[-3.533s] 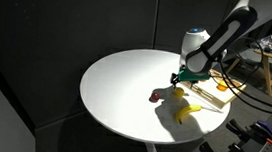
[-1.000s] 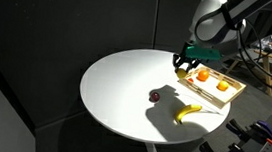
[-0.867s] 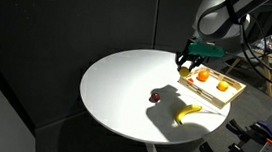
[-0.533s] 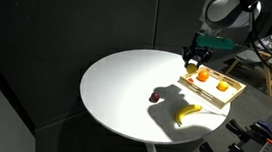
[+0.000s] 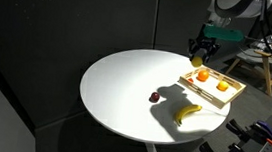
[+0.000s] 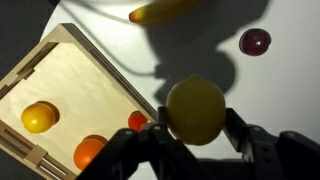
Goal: Put the lemon in the box
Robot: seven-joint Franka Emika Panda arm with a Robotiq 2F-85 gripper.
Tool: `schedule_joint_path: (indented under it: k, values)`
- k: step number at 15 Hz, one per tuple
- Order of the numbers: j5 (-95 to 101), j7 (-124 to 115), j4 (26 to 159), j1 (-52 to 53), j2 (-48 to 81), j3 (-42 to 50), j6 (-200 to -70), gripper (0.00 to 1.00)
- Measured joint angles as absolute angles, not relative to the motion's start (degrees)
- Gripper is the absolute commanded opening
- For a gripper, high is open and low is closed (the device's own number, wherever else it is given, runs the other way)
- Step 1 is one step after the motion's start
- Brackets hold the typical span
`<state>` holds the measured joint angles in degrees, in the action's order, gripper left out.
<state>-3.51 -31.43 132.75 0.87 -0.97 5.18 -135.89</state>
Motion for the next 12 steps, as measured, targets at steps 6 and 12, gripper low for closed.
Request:
schedule_joint_path:
  k: [6,12]
  values:
    - [-3.5,-31.4,133.3,0.7,-1.4,5.0,-135.9,0.59]
    - [-3.5,-31.4,133.3,0.6,-1.4,5.0,-135.9,0.34]
